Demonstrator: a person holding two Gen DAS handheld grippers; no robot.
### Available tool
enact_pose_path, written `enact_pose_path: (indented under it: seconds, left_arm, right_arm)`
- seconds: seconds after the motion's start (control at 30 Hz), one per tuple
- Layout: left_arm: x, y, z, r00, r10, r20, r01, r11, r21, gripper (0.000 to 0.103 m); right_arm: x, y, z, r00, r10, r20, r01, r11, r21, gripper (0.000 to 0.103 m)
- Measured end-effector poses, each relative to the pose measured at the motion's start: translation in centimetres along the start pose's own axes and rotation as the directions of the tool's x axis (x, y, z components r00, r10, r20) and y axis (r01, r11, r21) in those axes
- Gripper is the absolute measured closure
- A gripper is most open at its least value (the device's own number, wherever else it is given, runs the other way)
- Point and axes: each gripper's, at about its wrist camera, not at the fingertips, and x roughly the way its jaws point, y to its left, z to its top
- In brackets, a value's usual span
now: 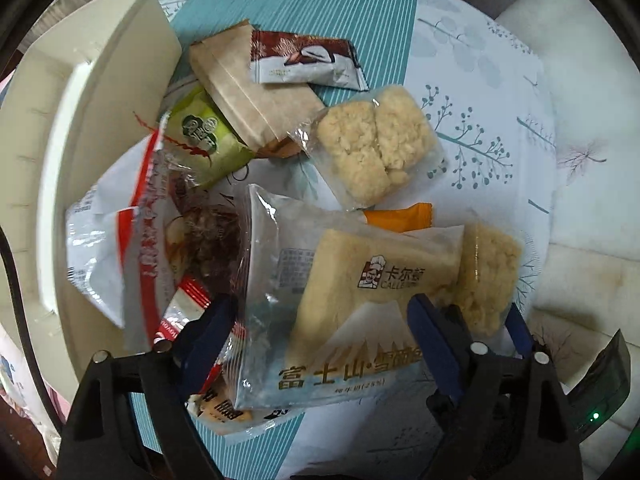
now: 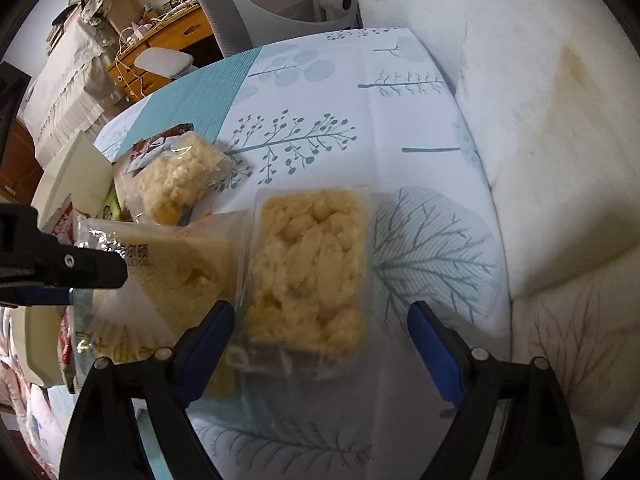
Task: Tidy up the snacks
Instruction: 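Grasp the Fuji bread pack with the left tool while the right tool grasps the crumbly cake pack, then lift both packs and carry them over the white tray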
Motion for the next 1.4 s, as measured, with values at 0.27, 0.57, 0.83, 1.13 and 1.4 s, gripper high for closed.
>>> enact_pose_path:
  seconds: [0.27, 0.57, 0.83, 1.13, 1.4]
  left_arm:
    - [1.3, -0.6, 0.3, 1.0, -0.018, -0.015, 0.018, 1.0, -0.004, 0.042]
    - [0.4, -0.6, -0.7, 0.999, -0.046, 0.015, 0.046, 0.999, -0.017, 0.078]
    - [-3.3, -0.1, -2.4, 0.991, -0.124, 0.052, 0.124, 0.992, 0.0, 0.09]
    - [-7.6, -1.8, -5.3, 0.975, -0.206, 0.084, 0.202, 0.978, 0.056, 0.093]
    - [-13.1, -1.1, -7.4, 0.944, -0.278, 0.178, 0.263, 0.959, 0.103, 0.094]
  right_arm:
    - [0.3, 1.2, 0.4, 1.0, -0.011, 0.02, 0.013, 0.995, -0.096, 0.042]
    - [-0.1, 0.8, 0.2, 1.0, -0.011, -0.006, 0.01, 0.997, -0.075, 0.046]
    - [-0.9, 0.1, -0.6, 0.998, -0.004, -0.066, 0.002, 1.0, -0.031, 0.047]
    - [-4.0, 0.7, -2.2, 0.997, 0.02, -0.074, -0.023, 0.999, -0.033, 0.048]
    - [-8.3, 1.8, -2.9, 1.0, 0.029, 0.003, -0.029, 0.998, -0.06, 0.048]
